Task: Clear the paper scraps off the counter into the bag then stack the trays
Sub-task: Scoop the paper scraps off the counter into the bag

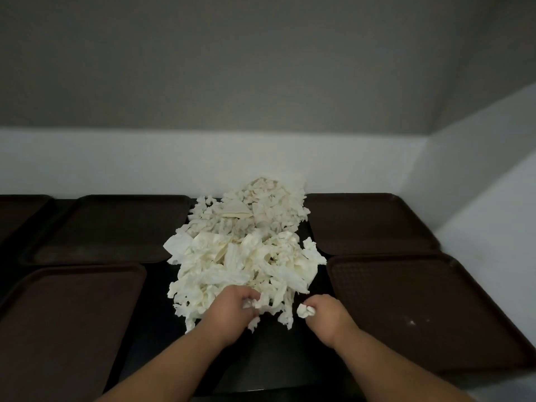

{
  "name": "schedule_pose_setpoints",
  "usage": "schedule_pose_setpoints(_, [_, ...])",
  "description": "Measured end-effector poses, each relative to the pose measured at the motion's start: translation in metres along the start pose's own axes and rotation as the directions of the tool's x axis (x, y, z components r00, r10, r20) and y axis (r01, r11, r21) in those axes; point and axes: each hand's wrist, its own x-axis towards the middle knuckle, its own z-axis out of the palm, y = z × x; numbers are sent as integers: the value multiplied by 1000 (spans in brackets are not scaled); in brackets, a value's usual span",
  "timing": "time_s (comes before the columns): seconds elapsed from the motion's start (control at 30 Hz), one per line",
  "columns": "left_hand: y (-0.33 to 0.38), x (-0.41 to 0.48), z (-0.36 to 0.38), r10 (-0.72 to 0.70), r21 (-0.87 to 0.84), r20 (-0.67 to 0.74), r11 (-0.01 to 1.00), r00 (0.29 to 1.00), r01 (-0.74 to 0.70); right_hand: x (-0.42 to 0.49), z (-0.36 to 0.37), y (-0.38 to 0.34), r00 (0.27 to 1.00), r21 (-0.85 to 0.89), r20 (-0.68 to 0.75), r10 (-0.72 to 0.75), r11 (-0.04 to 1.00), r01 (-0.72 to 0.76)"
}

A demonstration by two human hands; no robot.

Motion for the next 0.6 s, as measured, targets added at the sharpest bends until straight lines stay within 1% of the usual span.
schedule_pose_setpoints(0.07, [7, 2, -3, 4, -98, -14, 995, 1000, -6, -12, -5, 1, 993, 241, -77, 94, 968, -73])
schedule_pose_setpoints(0.13, [13, 7, -1, 35, -136, -21, 990, 999, -37, -24, -9, 1, 972, 456, -144, 187, 884, -103])
schedule_pose_setpoints(0.2, [23, 9, 3, 72, -188, -2, 980, 997, -71, -35, -11, 3, 942, 588, -192, 277, 801, -116])
schedule_pose_setpoints(0.3, [38, 8, 17, 103, -257, 66, 963, 992, -83, -57, -13, 12, 899, 739, -205, 386, 664, -116])
schedule_pose_setpoints(0.37, [50, 2, 32, 130, -285, 113, 954, 985, -93, -76, -15, 25, 872, 793, -218, 438, 600, -103])
schedule_pose_setpoints(0.43, [63, -5, 49, 169, -291, 139, 949, 976, -123, -98, -18, 43, 823, 794, -277, 495, 600, -94])
schedule_pose_setpoints(0.5, [78, -14, 66, 223, -277, 132, 944, 966, -180, -121, -24, 69, 738, 771, -369, 565, 629, -96])
schedule_pose_setpoints(0.53, [86, -18, 75, 250, -289, 132, 935, 959, -204, -132, -27, 83, 691, 775, -399, 603, 625, -98])
schedule_pose_setpoints(0.6, [102, -24, 92, 305, -322, 157, 915, 939, -243, -155, -33, 112, 604, 801, -411, 683, 587, -119])
